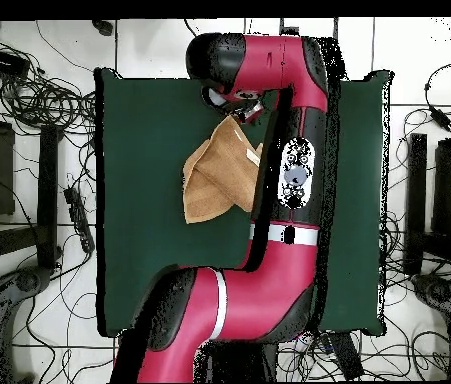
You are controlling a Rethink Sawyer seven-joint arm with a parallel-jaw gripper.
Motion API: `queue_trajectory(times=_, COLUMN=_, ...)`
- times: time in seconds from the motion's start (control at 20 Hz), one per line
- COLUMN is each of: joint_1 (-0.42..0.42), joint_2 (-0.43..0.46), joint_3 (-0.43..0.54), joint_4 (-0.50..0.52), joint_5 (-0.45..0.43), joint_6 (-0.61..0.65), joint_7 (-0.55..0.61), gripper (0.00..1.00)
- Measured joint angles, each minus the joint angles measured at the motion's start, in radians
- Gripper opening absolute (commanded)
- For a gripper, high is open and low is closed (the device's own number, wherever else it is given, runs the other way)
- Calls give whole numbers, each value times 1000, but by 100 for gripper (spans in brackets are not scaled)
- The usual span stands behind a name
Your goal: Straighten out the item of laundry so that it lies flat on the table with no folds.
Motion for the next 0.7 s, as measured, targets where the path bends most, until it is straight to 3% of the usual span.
queue_trajectory(times=0.7, joint_1=23, joint_2=103, joint_3=48, joint_4=-18, joint_5=16, joint_6=-70, joint_7=136, gripper=100)
